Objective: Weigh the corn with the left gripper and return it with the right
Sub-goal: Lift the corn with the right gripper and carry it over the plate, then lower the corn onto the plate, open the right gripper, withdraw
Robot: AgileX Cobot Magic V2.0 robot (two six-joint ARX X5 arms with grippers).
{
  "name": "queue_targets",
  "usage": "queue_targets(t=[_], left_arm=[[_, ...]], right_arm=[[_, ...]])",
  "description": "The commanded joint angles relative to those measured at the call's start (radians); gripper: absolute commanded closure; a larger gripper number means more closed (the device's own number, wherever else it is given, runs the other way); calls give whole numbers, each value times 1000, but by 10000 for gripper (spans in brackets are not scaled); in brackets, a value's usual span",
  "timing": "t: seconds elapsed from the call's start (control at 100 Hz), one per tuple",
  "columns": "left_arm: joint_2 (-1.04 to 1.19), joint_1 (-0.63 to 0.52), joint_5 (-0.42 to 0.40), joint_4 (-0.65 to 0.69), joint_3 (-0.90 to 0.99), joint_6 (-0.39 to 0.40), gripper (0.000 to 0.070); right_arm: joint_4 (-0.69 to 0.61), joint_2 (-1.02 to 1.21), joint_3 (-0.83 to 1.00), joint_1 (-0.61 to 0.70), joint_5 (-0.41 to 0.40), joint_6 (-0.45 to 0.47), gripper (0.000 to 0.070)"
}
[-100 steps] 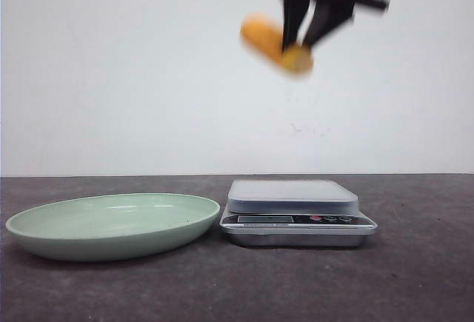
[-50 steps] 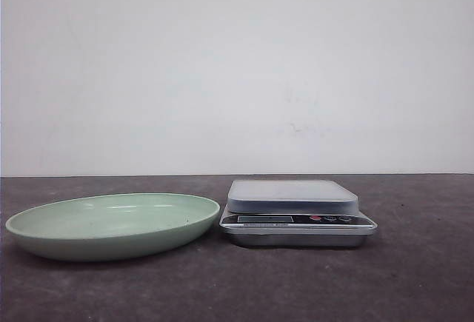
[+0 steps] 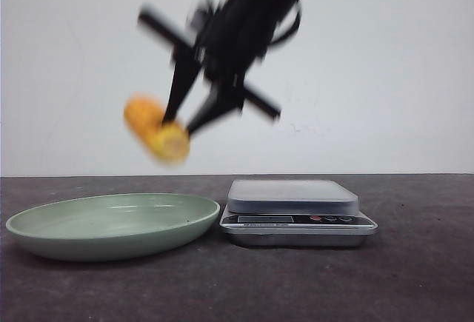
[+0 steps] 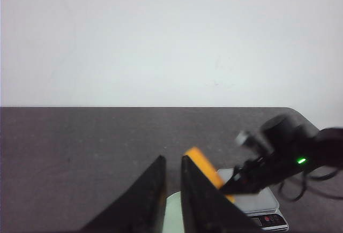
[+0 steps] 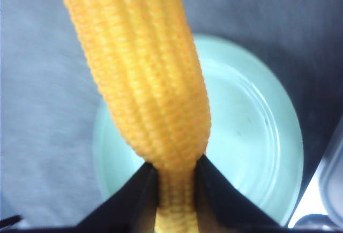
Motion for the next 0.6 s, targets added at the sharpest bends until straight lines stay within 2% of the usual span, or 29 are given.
queue_targets(t=[0.0,0.12,0.26,0.31,0.36,0.44,0.49,0.53,0.59], left_arm=[[6,-5,-4,-53,18,-4,683],[6,-5,0,-53,18,-7,683],[6,-5,-1,-53,5,-12,683],[6,-5,-2,-53,-3,-12,683],[6,-5,-2,-53,-13,-12,683],[6,-5,-2,-53,-34,-12,683],[6,-5,-2,-53,-53,-12,683],[6,-5,-2,-53,-66,-13,683],[6,-5,-2,-53,-89,-18,683]], right_arm=[[10,55,18,30,-4,52,700],[19,120,18,53,-13,74,700],[19,159,18,70,-61,77,700],[12,168,18,76,-62,81,673],[1,168,18,77,-58,81,572],[-3,168,18,81,-58,71,314],[5,167,18,82,-58,63,194],[16,166,18,81,-59,54,149],[27,153,19,74,-59,5,146]])
